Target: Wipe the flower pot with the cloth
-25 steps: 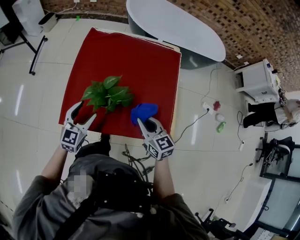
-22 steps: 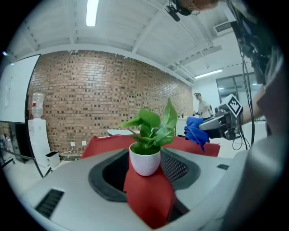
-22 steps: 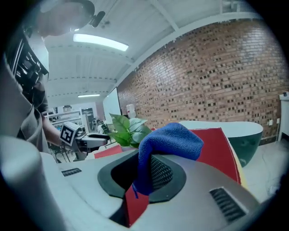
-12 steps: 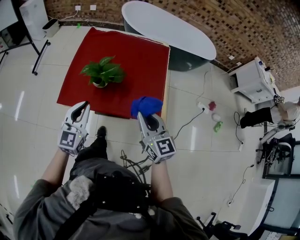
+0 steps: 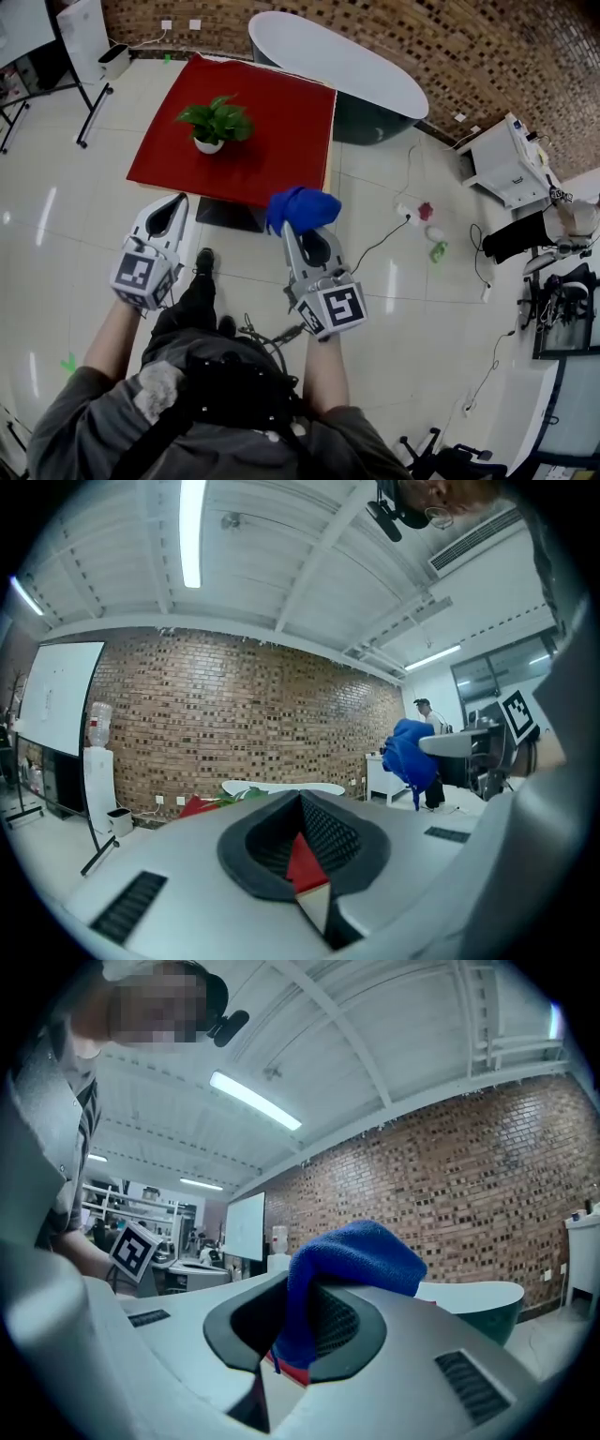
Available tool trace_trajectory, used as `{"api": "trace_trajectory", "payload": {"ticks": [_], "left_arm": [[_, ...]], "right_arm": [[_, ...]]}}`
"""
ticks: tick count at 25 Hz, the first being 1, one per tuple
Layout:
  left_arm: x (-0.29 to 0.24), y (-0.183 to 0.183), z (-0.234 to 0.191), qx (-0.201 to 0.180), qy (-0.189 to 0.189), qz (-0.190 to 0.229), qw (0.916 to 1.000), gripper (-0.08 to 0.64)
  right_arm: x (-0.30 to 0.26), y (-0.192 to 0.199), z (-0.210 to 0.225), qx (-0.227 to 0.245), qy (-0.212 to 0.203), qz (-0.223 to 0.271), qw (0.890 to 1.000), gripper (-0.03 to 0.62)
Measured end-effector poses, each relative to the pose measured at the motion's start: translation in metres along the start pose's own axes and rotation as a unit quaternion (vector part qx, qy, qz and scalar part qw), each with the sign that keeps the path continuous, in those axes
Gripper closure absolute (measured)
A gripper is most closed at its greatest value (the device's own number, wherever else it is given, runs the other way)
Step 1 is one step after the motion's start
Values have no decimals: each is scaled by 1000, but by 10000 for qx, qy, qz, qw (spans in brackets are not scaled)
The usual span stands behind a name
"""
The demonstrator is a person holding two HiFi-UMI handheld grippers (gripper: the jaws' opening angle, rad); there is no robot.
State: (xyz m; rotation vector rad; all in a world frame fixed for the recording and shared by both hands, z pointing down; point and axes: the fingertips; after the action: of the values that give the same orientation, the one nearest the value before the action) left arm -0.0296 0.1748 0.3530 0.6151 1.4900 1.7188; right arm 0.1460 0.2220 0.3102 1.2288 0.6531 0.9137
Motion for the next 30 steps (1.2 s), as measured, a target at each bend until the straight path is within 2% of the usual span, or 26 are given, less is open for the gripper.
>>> {"api": "trace_trajectory", "payload": {"ticks": [5, 11, 15, 23, 30], "left_arm": [[35, -46, 21, 215, 142, 88, 9996, 541], [82, -67, 22, 0, 152, 361, 9992, 541], [104, -72, 11, 46, 240, 442, 9987, 541], [122, -79, -10, 104, 461, 245, 9986, 541], [148, -79, -12, 154, 680, 51, 9976, 543]], "right_arm": [[30, -27, -38, 55, -81, 125, 9999, 528], [52, -34, -85, 119, -46, 191, 9997, 528], [51, -39, -115, 162, -24, 195, 9997, 528], [33, -46, -149, 123, 150, 135, 9997, 528], [40, -51, -181, 103, 272, 36, 9996, 528]]}}
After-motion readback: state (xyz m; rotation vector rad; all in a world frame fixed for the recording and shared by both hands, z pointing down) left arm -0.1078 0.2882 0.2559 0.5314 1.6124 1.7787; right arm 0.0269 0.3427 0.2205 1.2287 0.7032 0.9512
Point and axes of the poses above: the fingertips, and each gripper's own axes: x backward along the fingers, z to its right, y out of its underside, and after that the axes turned 12 degrees about -x, right-handed
